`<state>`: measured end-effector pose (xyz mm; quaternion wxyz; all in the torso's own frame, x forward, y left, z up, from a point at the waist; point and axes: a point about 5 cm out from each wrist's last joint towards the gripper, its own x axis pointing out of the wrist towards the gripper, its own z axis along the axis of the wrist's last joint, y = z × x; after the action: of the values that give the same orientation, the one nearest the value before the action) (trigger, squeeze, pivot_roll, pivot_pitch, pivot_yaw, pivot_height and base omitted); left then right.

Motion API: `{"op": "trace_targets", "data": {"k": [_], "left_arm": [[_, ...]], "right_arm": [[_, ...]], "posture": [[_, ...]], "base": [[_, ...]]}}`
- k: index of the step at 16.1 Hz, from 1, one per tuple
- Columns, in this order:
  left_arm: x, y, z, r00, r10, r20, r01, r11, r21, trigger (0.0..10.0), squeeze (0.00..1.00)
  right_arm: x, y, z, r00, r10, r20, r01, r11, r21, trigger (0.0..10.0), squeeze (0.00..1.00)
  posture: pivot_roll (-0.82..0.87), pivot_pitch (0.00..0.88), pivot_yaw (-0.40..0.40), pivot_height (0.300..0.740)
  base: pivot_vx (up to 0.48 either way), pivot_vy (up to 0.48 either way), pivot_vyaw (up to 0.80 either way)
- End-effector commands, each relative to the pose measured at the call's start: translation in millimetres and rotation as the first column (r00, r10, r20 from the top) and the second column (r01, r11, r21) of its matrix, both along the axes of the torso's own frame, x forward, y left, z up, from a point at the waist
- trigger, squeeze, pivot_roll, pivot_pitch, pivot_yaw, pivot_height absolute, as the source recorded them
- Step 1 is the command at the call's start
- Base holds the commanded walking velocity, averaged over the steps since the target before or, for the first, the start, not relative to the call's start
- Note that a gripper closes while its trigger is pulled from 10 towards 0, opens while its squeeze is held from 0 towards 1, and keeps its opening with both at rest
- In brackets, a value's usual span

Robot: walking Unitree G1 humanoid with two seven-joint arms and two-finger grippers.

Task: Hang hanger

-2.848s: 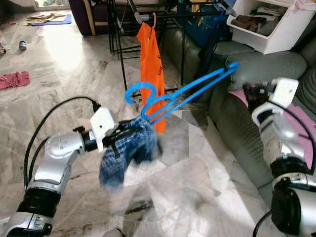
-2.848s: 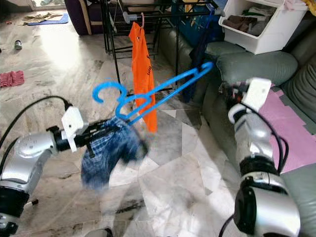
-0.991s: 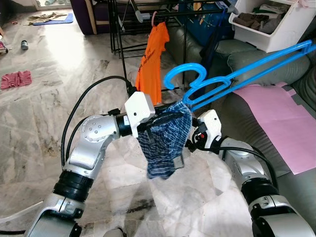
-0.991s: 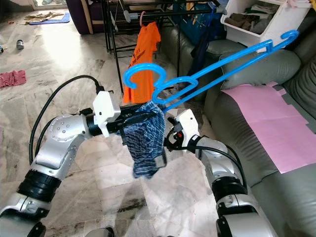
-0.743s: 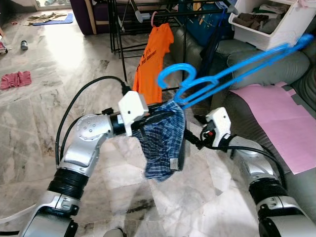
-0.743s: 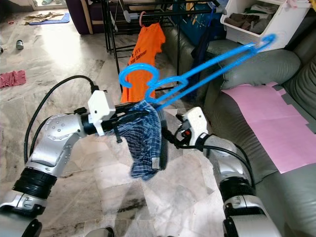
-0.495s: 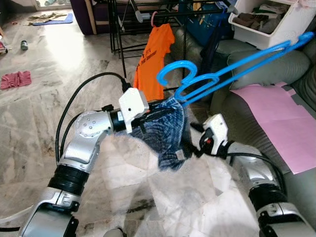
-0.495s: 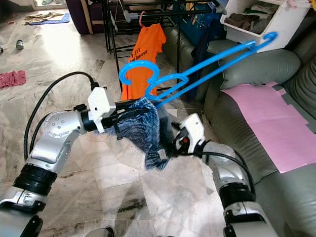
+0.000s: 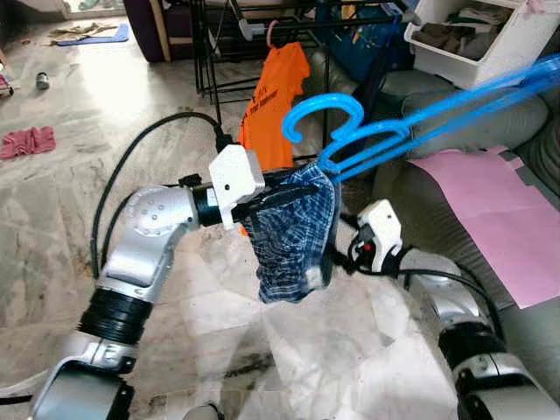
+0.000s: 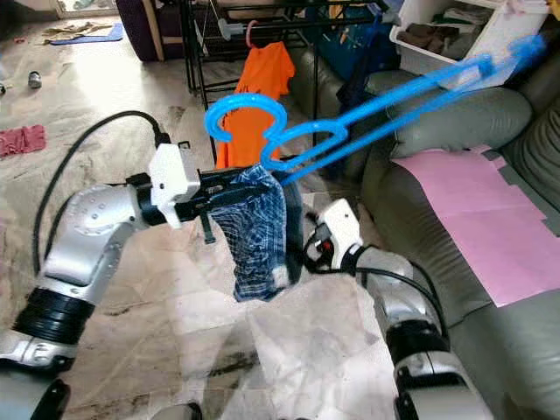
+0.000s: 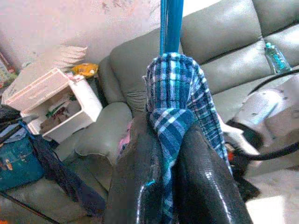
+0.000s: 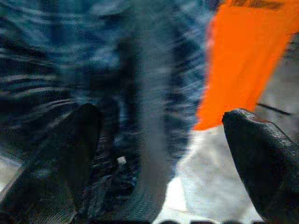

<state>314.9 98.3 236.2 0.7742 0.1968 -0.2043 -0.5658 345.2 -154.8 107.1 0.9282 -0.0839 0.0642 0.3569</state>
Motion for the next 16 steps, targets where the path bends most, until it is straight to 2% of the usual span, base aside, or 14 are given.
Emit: {"op": "trace_targets", "data": {"k": [1, 3, 5, 7, 8, 9, 11, 12, 13, 14, 15, 16], "left_arm": [[-7.4, -2.5, 16.1, 0.998, -0.045, 0.035, 0.046, 0.998, -0.032, 0.0, 0.0], [-12.8, -5.6, 28.1, 0.997, -0.067, 0.047, 0.07, 0.996, -0.063, 0.0, 0.0], [-18.9, -13.9, 50.3, 0.992, -0.104, 0.065, 0.113, 0.982, -0.154, 0.0, 0.0], [-26.6, -20.9, 69.9, 0.986, -0.145, 0.082, 0.159, 0.964, -0.211, 0.0, 0.0], [-29.9, -22.2, 76.6, 0.984, -0.154, 0.092, 0.171, 0.959, -0.226, 0.0, 0.0], [-32.0, -21.9, 82.9, 0.983, -0.158, 0.095, 0.177, 0.952, -0.249, 0.0, 0.0], [-33.5, -18.8, 91.0, 0.985, -0.15, 0.09, 0.169, 0.945, -0.281, 0.0, 0.0], [-31.4, -14.5, 91.8, 0.988, -0.131, 0.083, 0.149, 0.948, -0.283, 0.0, 0.0], [-26.9, -9.0, 86.9, 0.993, -0.097, 0.074, 0.113, 0.959, -0.26, 0.0, 0.0], [-21.2, -1.4, 77.8, 0.997, -0.06, 0.043, 0.069, 0.967, -0.247, 0.0, 0.0], [-17.2, 3.4, 71.6, 0.999, -0.036, 0.014, 0.038, 0.968, -0.247, 0.0, 0.0], [-13.8, 9.6, 60.2, 1.0, -0.009, -0.004, 0.008, 0.977, -0.213, 0.0, 0.0]], "right_arm": [[1.6, -5.8, -1.0, 0.999, -0.033, 0.005, 0.034, 0.999, -0.016, 10.0, 0.74], [0.6, -6.0, -7.2, 0.998, -0.056, -0.028, 0.056, 0.998, 0.004, 10.0, 0.71], [-2.2, -1.4, -20.5, 0.992, -0.075, -0.1, 0.079, 0.996, 0.031, 10.0, 0.64], [-7.5, 4.3, -35.8, 0.985, -0.078, -0.155, 0.081, 0.997, 0.012, 10.0, 0.65], [-8.5, 4.8, -38.6, 0.981, -0.088, -0.172, 0.095, 0.995, 0.032, 1.1, 0.65], [-8.9, 4.5, -40.6, 0.976, -0.1, -0.194, 0.114, 0.992, 0.059, 0.0, 0.64], [-10.7, 0.3, -44.8, 0.968, -0.123, -0.217, 0.141, 0.987, 0.071, 0.0, 0.59], [-12.7, -6.9, -47.9, 0.961, -0.152, -0.232, 0.174, 0.982, 0.078, 0.0, 0.58], [-14.2, -16.2, -49.5, 0.952, -0.19, -0.241, 0.216, 0.973, 0.086, 0.0, 0.57], [-14.0, -33.6, -45.9, 0.938, -0.259, -0.229, 0.288, 0.952, 0.106, 0.0, 0.51], [-12.6, -44.0, -41.7, 0.927, -0.305, -0.219, 0.336, 0.934, 0.122, 0.0, 0.33], [-9.4, -57.2, -32.6, 0.911, -0.36, -0.201, 0.393, 0.905, 0.163, 0.0, 0.22]], "posture": [[0.1, 0.108, -0.08, 0.74], [0.1, 0.111, -0.083, 0.74], [0.11, 0.111, -0.089, 0.74], [0.12, 0.111, -0.093, 0.74], [0.12, 0.112, -0.095, 0.74], [0.12, 0.112, -0.096, 0.74], [0.12, 0.114, -0.099, 0.74], [0.12, 0.115, -0.101, 0.74], [0.12, 0.116, -0.101, 0.74], [0.11, 0.118, -0.101, 0.74], [0.11, 0.118, -0.1, 0.74], [0.1, 0.12, -0.097, 0.74]], "base": [[0.0, 0.0, 0.0], [0.0, 0.0, 0.0], [0.0, 0.0, 0.0], [0.0, 0.0, 0.0], [0.0, 0.0, 0.0], [0.0, 0.0, 0.0], [0.0, 0.0, 0.0], [0.0, 0.0, 0.0], [0.0, 0.0, 0.0], [0.0, 0.0, 0.0], [0.0, 0.0, 0.0], [0.0, 0.0, 0.0]]}}
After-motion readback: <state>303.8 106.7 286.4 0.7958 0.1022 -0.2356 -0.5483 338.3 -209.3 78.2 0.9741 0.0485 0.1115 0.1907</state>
